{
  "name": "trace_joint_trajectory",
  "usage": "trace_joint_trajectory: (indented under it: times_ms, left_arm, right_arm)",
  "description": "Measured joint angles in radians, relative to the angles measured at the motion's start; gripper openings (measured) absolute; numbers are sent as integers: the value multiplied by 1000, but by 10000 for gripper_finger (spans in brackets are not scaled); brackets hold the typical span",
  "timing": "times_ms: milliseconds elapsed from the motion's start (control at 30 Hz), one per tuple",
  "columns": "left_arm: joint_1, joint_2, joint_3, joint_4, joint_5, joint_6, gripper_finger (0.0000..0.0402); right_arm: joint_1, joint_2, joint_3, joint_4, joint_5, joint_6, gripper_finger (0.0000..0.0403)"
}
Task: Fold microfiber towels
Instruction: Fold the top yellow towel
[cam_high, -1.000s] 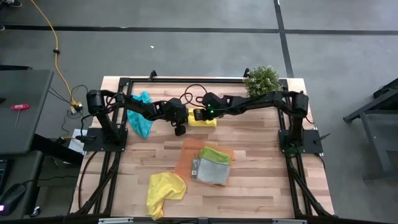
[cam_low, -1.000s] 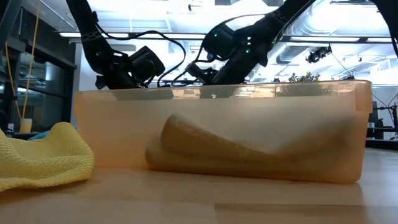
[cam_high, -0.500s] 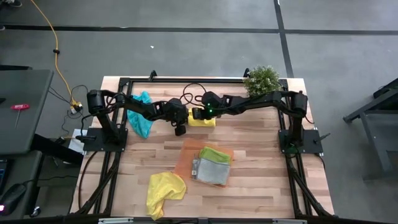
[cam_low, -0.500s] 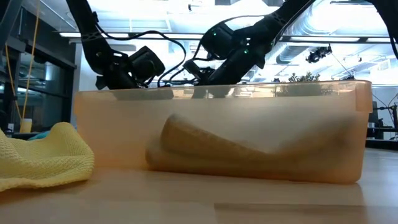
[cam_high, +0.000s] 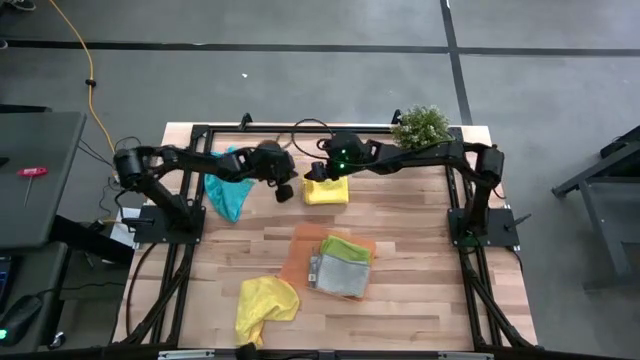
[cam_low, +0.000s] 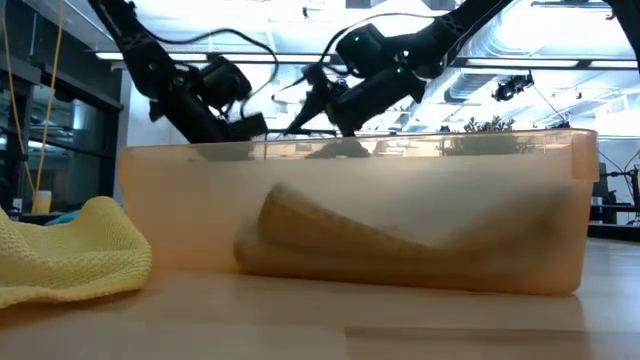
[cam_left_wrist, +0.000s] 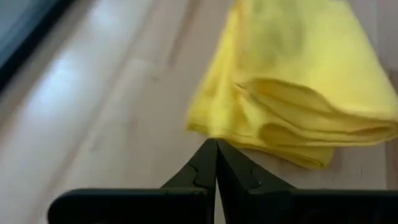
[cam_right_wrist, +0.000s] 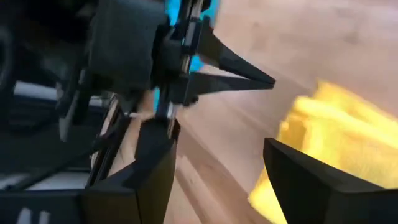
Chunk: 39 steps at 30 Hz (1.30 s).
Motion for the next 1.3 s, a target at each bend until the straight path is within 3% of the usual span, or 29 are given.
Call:
trace_joint_trajectory:
  times_ms: [233,467,567,667,867,933,1100,1300]
  left_arm:
    - [57,-166,1,10,109,-17,0]
    - [-49,-81,1,163,183,-17,0]
    - [-110,-1,4,234,176,-13,0]
    - [-151,80,34,248,97,2,0]
    - [-153,198,104,242,-11,10,0]
    - [-144,202,118,203,-16,15,0]
    - [-121,184,127,11,-22,108,0]
    - [-95,181,130,-88,-81,162,0]
  right_arm:
    - [-27,-125,0,-254,66,-274,236]
    - [-17,-223,-41,-493,101,-534,234]
    - [-23,-267,-122,-470,102,-538,221]
    - [-31,-305,-220,-421,106,-505,184]
    - [-13,-320,-354,-278,71,-384,38]
    - [9,-318,-375,-229,67,-351,11]
    - [54,-317,-387,-197,145,-332,48]
    - [57,-317,-387,-155,177,-288,55]
